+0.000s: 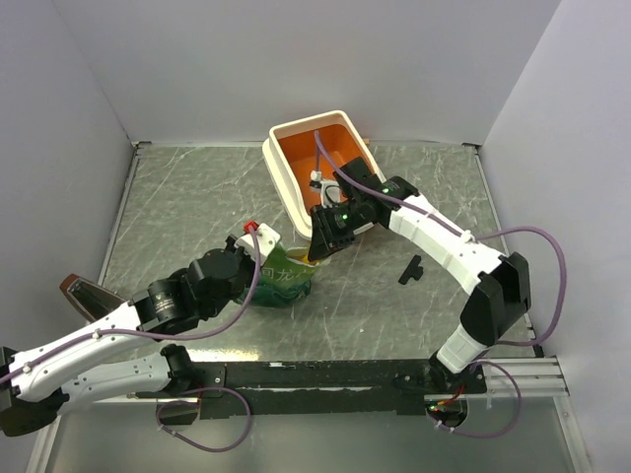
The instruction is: Fill the litter box with clean litter
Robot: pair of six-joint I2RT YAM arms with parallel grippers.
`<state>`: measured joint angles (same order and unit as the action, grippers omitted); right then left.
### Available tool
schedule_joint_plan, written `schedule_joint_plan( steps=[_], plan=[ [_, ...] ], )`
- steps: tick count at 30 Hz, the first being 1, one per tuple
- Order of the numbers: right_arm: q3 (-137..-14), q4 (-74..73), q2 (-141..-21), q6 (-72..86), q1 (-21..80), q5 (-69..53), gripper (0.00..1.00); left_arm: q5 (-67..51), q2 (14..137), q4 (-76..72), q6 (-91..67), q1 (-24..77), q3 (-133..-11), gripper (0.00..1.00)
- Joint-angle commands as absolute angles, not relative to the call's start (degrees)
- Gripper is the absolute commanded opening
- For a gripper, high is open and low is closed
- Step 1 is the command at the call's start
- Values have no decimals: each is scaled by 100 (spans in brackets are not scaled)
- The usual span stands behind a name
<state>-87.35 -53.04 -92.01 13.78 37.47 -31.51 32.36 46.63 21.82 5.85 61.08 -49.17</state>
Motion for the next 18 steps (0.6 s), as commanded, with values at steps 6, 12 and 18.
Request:
schedule_joint_plan(
  steps=[6, 12, 18],
  plan=[
    [-7525, -3755, -9940, 2196, 3700, -3875, 0, 3402, 4483, 1574, -422, 6196, -4712, 1],
    [-6418, -2104, -9827, 2811, 3691, -4587, 0, 3068, 4034, 1063, -343, 6196, -4184, 1],
    [-5459, -319, -9642, 3506, 3683, -5176, 0, 3112, 4078, 1160, -281, 6196, -4122, 1]
  ],
)
